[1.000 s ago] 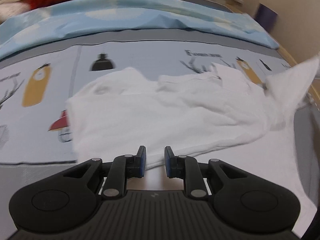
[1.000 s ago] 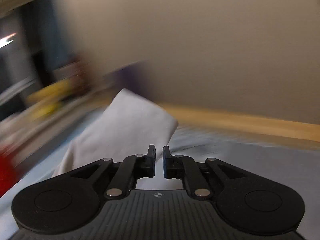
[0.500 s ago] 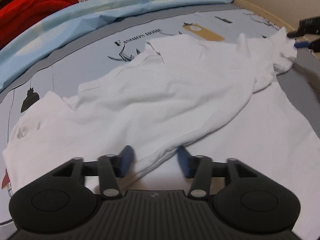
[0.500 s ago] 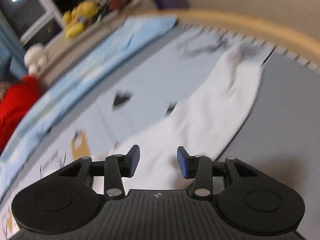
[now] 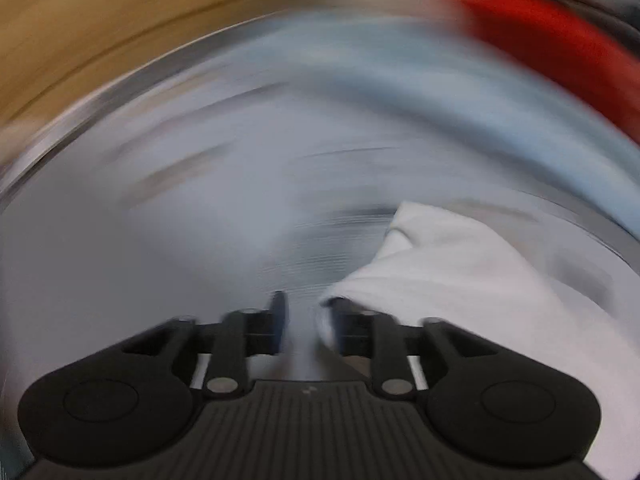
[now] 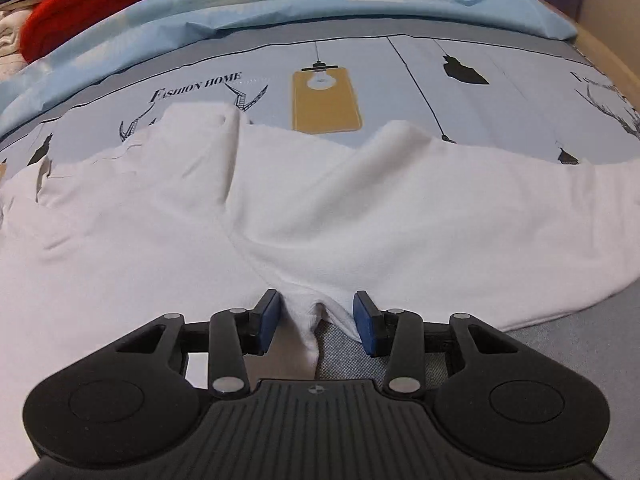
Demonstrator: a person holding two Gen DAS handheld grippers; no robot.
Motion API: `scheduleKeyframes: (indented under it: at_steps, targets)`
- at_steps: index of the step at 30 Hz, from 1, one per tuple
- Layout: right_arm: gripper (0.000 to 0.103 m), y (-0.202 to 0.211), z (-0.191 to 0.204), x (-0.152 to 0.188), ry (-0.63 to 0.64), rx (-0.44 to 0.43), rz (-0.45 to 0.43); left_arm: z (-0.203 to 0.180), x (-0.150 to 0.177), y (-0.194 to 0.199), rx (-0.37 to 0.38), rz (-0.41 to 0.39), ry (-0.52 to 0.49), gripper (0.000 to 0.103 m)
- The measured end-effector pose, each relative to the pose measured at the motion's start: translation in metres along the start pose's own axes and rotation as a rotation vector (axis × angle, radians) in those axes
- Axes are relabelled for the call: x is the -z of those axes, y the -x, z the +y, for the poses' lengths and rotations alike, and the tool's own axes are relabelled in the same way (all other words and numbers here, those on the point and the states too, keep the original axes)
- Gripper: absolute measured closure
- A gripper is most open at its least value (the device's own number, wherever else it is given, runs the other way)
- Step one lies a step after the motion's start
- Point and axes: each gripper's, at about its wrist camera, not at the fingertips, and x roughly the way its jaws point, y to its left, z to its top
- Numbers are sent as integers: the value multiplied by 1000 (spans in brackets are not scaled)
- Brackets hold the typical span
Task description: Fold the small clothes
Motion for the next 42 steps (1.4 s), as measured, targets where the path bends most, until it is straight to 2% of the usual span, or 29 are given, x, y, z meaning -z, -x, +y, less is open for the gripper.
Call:
scheduleKeyframes:
  at_steps: [1, 2, 4, 6, 7, 9, 11, 13, 16, 19, 21, 22, 23, 24, 26, 29, 30, 31, 33, 34, 35, 37, 38, 39, 42]
  targets:
    - [60, 0, 0, 0, 4, 2, 1, 24, -3, -9, 8, 58, 78, 72]
    - [60, -4, -2, 2, 7, 5, 2, 33, -3, -12, 27, 76, 84, 72]
    - [60, -5, -5, 4, 11, 11, 4, 32, -4, -10, 83, 59, 35, 65]
    - [60, -9, -2, 6, 8, 18, 4, 30, -6, -12, 178, 46, 36, 59]
    - [60, -11, -1, 6, 9, 25, 4, 29, -7, -17, 228, 50, 40, 59]
    - [60, -14, 2, 6, 19, 39, 1, 29, -14, -32, 272, 61, 26, 59]
    - [60, -13, 3, 7, 22, 46, -2, 27, -18, -47, 250, 55, -23, 51]
    - [60, -13, 2, 6, 20, 42, -2, 22, -19, -55, 198, -4, -109, 37]
    - [60, -15, 2, 6, 19, 41, -1, 1, -14, -59, 204, -101, -263, 34]
    - [58, -16, 4, 6, 30, 48, -1, -29, -11, -70, 263, -134, -347, 34]
    - [57, -16, 6, 6, 34, 54, -1, -50, -8, -85, 242, -127, -407, 34]
    - [57, -16, 6, 6, 32, 55, -1, -58, -6, -94, 209, -119, -448, 55]
    - [57, -16, 6, 6, 28, 56, -2, -61, -6, -100, 168, -113, -478, 83]
    - [57, -16, 6, 6, 26, 57, -2, -56, -10, -103, 125, -105, -475, 98]
    - [57, -17, 6, 5, 26, 56, 1, -21, -29, -95, 94, -139, -330, 98]
    - [55, -19, 6, 3, 31, 50, 6, 54, -57, -72, -80, -183, -57, 98]
    - [55, -19, 5, 3, 25, 48, 8, 83, -62, -67, -136, -179, 48, 89]
    - [55, -19, 5, 2, 18, 47, 10, 113, -64, -63, -194, -154, 156, 74]
    - [55, -19, 5, 2, 14, 50, 12, 158, -57, -52, -375, -95, 340, 70]
    - [55, -19, 5, 2, 12, 52, 10, 170, -53, -43, -401, -87, 392, 70]
    - [54, -19, 5, 3, 7, 52, 7, 172, -49, -34, -375, -91, 407, 70]
    - [54, -18, 4, 3, -6, 50, 1, 152, -42, -17, -241, -114, 324, 62]
    - [54, -17, 4, 2, -18, 52, -2, 136, -37, -9, -159, -124, 268, 57]
    - [54, -15, 3, 1, -33, 54, -6, 116, -32, -4, -63, -126, 207, 49]
    - [55, -7, 1, -3, -84, 65, -47, 45, -13, 8, 244, -119, -7, 43]
